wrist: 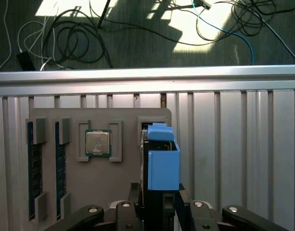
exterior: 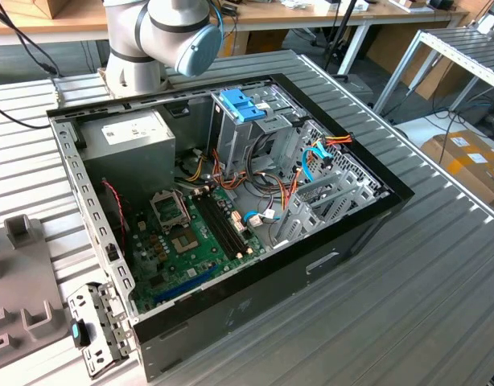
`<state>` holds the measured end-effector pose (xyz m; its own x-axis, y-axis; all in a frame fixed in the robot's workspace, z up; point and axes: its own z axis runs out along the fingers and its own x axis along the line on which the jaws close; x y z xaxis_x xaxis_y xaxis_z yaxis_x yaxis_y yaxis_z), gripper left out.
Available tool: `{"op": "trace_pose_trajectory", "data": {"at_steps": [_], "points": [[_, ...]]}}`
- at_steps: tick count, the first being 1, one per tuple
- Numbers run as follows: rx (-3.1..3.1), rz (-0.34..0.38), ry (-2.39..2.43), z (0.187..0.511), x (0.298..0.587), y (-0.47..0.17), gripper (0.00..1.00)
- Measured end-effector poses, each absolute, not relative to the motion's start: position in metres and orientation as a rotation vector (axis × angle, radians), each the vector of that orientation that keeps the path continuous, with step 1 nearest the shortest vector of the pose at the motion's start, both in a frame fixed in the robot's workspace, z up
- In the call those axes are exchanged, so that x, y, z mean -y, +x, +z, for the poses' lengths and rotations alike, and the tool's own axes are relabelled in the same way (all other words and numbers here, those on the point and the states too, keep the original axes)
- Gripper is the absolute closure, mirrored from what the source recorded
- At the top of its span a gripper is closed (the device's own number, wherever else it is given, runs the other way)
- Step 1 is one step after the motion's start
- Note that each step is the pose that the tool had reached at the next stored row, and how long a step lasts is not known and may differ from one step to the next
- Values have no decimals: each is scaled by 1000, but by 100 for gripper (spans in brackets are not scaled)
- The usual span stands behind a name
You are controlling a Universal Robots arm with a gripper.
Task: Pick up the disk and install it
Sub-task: 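Pick up the disk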
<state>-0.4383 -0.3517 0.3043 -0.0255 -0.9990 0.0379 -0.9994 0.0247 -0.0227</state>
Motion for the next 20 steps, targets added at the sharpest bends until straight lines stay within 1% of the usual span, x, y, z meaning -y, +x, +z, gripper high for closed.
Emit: {"op": "trace_pose_trajectory", "data": {"at_steps": [5,6,20], "points": [[2241,67,2185,304,352,-438,59],[2240,67,2185,304,352,-438,65],[2241,67,2185,305,352,-438,65]]}}
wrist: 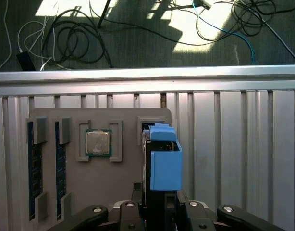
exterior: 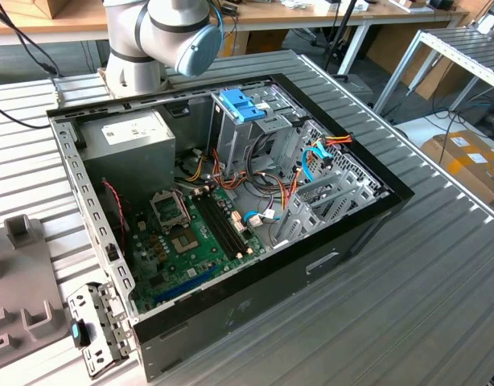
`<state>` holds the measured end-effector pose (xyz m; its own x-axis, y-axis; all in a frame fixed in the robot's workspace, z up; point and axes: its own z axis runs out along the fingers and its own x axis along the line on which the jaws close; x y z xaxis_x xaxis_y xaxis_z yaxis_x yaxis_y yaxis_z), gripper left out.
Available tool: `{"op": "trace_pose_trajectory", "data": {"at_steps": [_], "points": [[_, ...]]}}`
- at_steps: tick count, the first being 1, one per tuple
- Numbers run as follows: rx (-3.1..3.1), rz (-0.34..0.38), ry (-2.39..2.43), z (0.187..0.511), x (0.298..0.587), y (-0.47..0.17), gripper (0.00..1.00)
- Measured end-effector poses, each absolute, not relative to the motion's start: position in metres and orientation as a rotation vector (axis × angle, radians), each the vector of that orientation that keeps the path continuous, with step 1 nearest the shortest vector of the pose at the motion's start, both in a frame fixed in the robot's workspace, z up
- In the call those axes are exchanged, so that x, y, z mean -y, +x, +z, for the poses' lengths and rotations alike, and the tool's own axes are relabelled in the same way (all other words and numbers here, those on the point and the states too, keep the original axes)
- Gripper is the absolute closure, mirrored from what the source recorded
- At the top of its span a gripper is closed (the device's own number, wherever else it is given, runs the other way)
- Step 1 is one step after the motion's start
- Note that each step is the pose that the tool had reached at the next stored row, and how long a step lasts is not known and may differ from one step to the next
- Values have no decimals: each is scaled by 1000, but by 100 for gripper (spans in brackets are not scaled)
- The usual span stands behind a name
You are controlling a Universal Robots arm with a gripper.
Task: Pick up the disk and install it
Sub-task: 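Pick up the disk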
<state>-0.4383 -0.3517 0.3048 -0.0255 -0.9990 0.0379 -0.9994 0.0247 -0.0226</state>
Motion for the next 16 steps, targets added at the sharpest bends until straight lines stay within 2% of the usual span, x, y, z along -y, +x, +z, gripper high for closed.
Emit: {"op": "trace_pose_trajectory", "data": {"at_steps": [7,16], "points": [[2240,67,2185,310,352,-438,65],[2241,67,2185,336,352,-438,65]]}}
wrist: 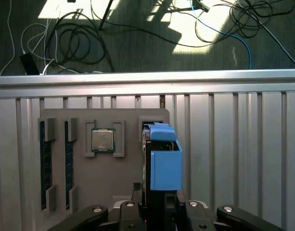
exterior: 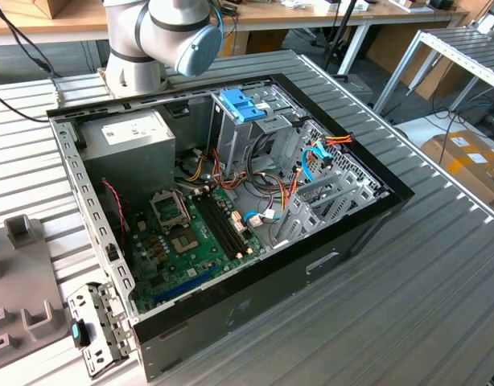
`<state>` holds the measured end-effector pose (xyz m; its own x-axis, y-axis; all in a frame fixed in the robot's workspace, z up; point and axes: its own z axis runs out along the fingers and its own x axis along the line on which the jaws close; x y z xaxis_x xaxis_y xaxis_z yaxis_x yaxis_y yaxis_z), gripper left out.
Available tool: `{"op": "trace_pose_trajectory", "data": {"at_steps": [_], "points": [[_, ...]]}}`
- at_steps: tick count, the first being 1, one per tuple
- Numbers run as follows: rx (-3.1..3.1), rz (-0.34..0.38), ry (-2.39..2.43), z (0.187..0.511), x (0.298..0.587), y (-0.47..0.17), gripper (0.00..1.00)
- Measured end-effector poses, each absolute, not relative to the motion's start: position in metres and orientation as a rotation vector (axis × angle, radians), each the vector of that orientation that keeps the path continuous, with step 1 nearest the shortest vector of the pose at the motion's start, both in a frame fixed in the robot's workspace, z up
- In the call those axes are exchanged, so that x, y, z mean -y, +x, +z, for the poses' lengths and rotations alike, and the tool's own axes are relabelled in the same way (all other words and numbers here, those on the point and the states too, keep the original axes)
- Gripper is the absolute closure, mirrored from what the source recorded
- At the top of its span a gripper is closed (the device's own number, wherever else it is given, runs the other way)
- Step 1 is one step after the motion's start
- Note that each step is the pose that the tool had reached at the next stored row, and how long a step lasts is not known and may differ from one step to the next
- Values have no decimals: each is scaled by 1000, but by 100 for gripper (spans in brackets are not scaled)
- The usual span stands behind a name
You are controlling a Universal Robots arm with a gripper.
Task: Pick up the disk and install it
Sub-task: 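Pick up the disk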
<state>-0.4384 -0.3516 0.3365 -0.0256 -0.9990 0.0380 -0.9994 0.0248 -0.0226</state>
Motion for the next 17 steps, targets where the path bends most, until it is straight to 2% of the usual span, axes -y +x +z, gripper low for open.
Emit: {"op": "trace_pose_trajectory", "data": {"at_steps": [5,17], "points": [[2241,67,2185,355,352,-438,65],[2241,67,2185,356,352,-438,65]]}}
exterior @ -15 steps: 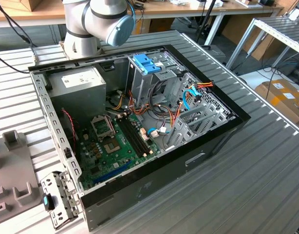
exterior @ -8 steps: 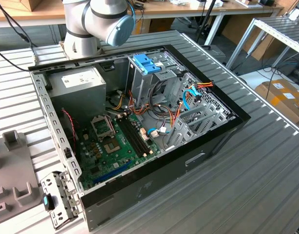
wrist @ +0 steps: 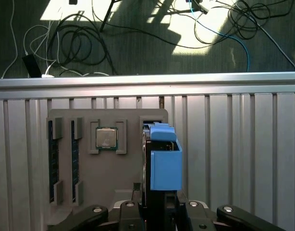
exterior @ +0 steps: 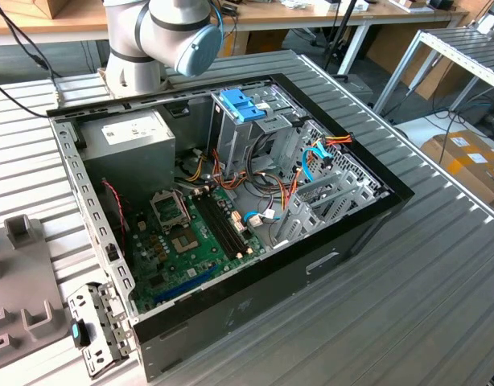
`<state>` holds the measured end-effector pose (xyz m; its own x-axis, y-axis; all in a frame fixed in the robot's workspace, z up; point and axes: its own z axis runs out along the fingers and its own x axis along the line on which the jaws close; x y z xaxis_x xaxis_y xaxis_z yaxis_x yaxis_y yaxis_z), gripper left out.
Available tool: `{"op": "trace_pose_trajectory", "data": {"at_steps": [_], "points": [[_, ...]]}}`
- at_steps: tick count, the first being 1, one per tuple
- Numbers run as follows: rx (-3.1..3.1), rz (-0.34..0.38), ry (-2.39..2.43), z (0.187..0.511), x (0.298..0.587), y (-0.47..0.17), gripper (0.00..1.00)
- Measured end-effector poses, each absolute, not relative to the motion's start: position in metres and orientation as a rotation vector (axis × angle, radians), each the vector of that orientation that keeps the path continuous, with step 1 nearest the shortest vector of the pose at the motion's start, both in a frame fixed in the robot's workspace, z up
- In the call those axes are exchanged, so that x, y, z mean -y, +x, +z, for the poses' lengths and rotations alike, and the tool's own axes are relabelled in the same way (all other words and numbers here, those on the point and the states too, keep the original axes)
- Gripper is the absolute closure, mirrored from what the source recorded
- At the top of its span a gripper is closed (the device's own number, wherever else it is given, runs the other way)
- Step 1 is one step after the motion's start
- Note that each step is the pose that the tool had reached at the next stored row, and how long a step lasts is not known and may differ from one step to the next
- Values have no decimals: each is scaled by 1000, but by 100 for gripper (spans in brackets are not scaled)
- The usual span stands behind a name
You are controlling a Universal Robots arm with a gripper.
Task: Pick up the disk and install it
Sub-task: 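Pick up the disk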
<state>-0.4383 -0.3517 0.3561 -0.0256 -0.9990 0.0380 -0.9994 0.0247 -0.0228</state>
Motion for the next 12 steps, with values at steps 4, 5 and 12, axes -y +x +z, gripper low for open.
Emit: {"op": "trace_pose_trajectory", "data": {"at_steps": [4,5,12], "points": [[2240,67,2185,358,352,-438,65],[2240,67,2185,359,352,-438,65],[2241,67,2185,386,352,-438,65]]}}
